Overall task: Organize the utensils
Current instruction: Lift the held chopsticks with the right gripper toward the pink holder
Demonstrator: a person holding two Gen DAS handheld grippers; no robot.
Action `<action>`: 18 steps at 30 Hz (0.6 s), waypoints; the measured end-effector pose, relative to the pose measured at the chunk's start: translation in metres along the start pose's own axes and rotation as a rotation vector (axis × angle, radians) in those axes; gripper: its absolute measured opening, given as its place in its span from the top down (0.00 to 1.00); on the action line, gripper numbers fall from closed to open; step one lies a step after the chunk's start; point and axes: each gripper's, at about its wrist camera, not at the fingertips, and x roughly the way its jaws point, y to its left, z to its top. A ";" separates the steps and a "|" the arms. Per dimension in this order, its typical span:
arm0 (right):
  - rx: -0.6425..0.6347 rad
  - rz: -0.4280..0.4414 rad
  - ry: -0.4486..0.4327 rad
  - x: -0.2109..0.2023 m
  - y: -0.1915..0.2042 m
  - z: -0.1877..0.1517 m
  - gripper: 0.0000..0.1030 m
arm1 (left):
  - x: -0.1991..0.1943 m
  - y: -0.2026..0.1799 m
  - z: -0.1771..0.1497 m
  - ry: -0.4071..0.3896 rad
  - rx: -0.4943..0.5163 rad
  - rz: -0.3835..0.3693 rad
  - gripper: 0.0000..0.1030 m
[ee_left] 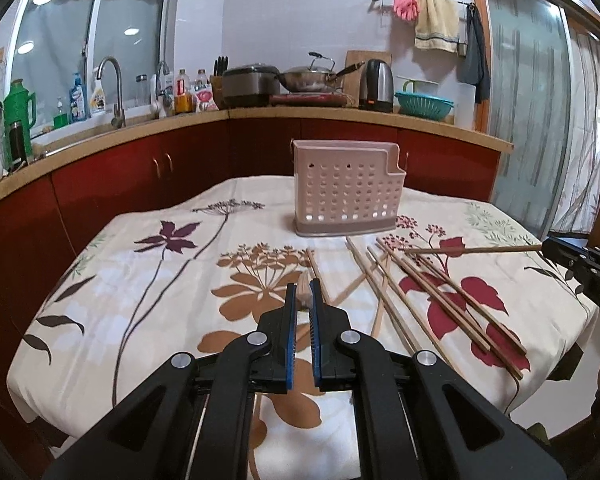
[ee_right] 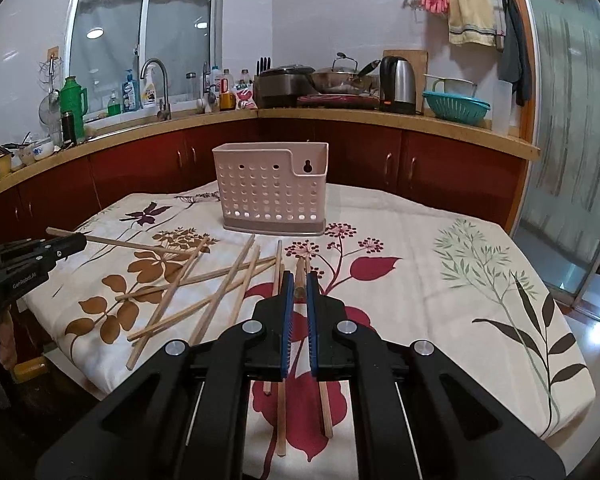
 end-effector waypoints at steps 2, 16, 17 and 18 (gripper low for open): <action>-0.003 0.000 -0.009 -0.002 0.001 0.003 0.93 | -0.003 0.002 0.003 -0.014 -0.001 0.006 0.94; -0.016 0.008 -0.044 -0.009 0.008 0.014 0.93 | -0.010 0.009 0.009 -0.060 0.008 0.038 0.94; -0.016 0.008 -0.044 -0.009 0.008 0.014 0.93 | -0.010 0.010 0.009 -0.059 0.001 0.035 0.94; -0.018 0.008 -0.044 -0.009 0.009 0.014 0.93 | -0.009 0.011 0.009 -0.062 -0.003 0.037 0.94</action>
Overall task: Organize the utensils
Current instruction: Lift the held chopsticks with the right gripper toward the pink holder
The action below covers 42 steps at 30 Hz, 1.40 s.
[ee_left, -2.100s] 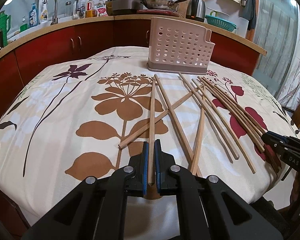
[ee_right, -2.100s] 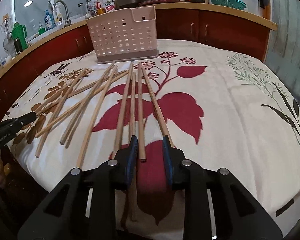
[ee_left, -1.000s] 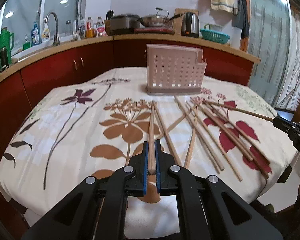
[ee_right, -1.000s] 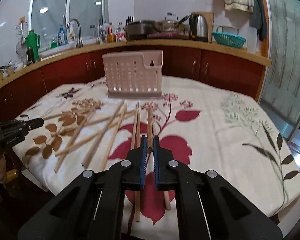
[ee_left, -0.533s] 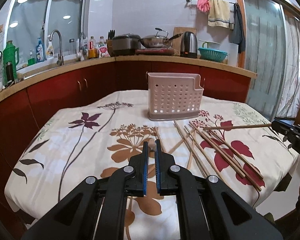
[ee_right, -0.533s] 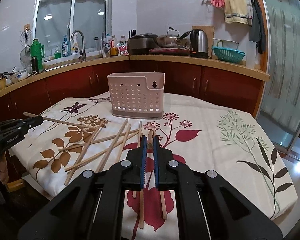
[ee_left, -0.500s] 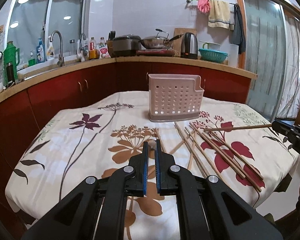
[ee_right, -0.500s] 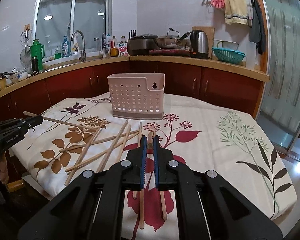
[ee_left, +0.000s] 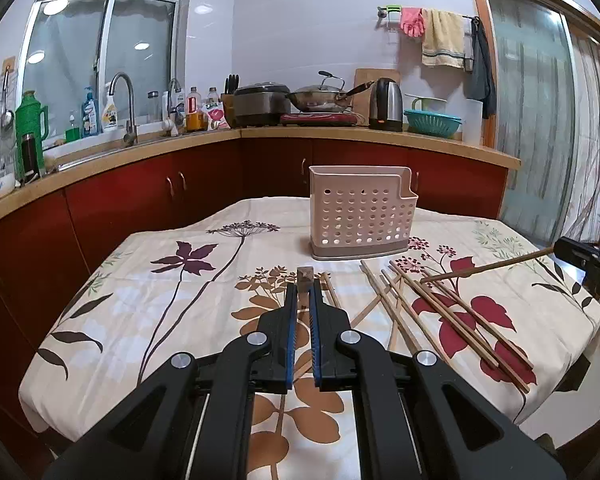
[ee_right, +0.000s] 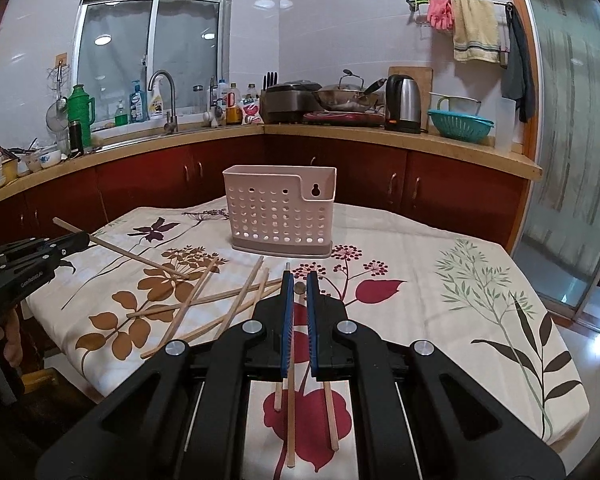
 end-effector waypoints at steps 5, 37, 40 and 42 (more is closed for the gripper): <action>-0.003 0.000 0.002 0.000 0.001 0.000 0.93 | 0.002 0.003 0.000 -0.009 -0.004 0.018 0.93; 0.004 0.007 -0.005 0.002 -0.001 0.003 0.93 | -0.017 -0.006 0.012 -0.124 0.091 0.067 0.94; 0.013 0.013 -0.007 0.001 -0.003 0.005 0.93 | -0.017 -0.001 0.016 -0.118 0.066 0.052 0.94; 0.023 0.018 -0.008 0.000 -0.006 0.009 0.93 | -0.018 0.002 0.019 -0.113 0.048 0.043 0.94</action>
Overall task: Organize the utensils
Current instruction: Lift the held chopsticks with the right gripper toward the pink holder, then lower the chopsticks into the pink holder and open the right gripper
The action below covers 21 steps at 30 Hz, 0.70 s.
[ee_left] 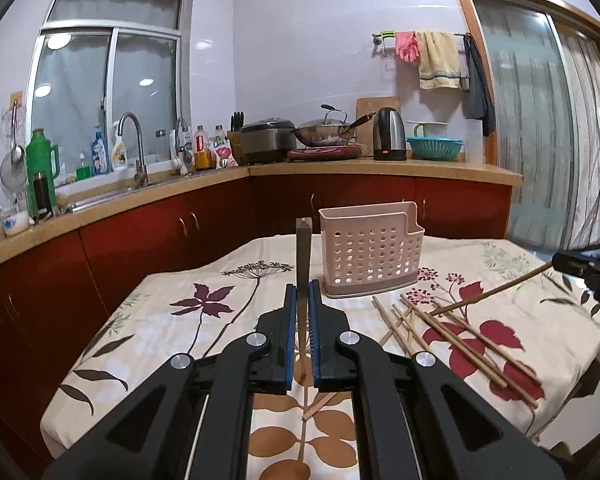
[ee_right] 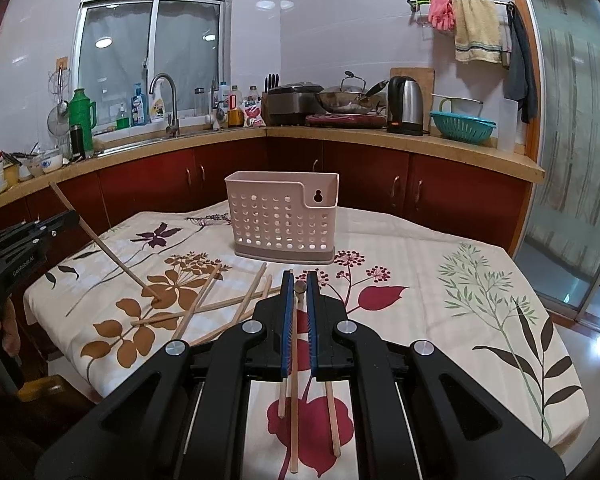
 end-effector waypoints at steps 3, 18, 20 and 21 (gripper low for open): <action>0.013 0.004 -0.004 -0.001 -0.004 0.006 0.93 | 0.000 0.003 0.004 0.002 -0.014 -0.003 0.94; 0.025 0.025 -0.057 0.008 -0.011 0.039 0.93 | 0.004 0.010 0.030 -0.030 -0.037 -0.030 0.94; 0.030 0.031 -0.068 0.012 -0.013 0.045 0.93 | 0.006 0.012 0.034 -0.031 -0.042 -0.034 0.94; 0.032 0.033 -0.073 0.013 -0.013 0.048 0.93 | 0.008 0.013 0.035 -0.031 -0.043 -0.035 0.94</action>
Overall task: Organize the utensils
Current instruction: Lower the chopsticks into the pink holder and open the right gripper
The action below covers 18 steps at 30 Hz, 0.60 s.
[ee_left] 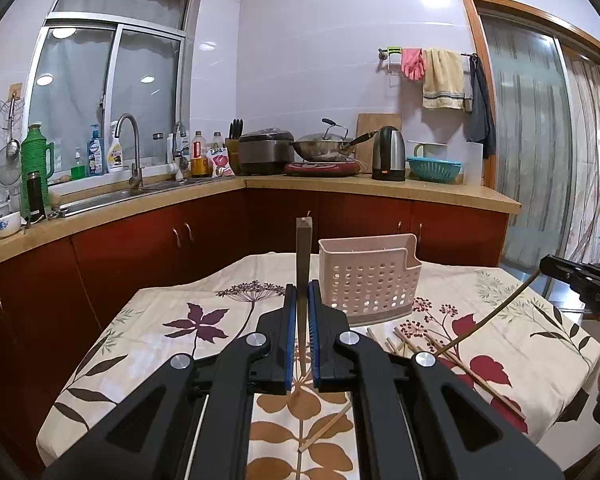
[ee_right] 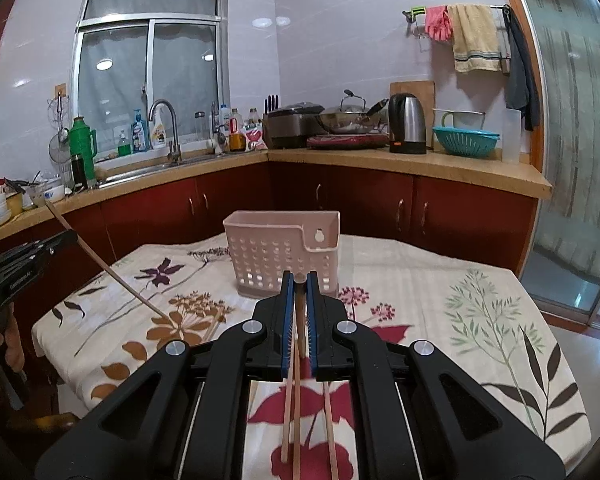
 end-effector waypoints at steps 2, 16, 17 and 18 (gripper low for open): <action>0.002 0.004 -0.009 0.002 0.000 0.004 0.93 | 0.003 0.001 0.004 -0.001 -0.005 -0.005 0.94; 0.036 0.057 -0.138 0.010 -0.022 0.070 0.93 | 0.022 0.003 0.058 -0.051 -0.021 -0.075 0.94; 0.036 0.061 -0.152 0.010 -0.024 0.078 0.93 | 0.023 0.002 0.062 -0.056 -0.021 -0.080 0.94; 0.031 0.062 -0.168 0.011 -0.026 0.085 0.93 | 0.025 0.001 0.068 -0.065 -0.022 -0.089 0.94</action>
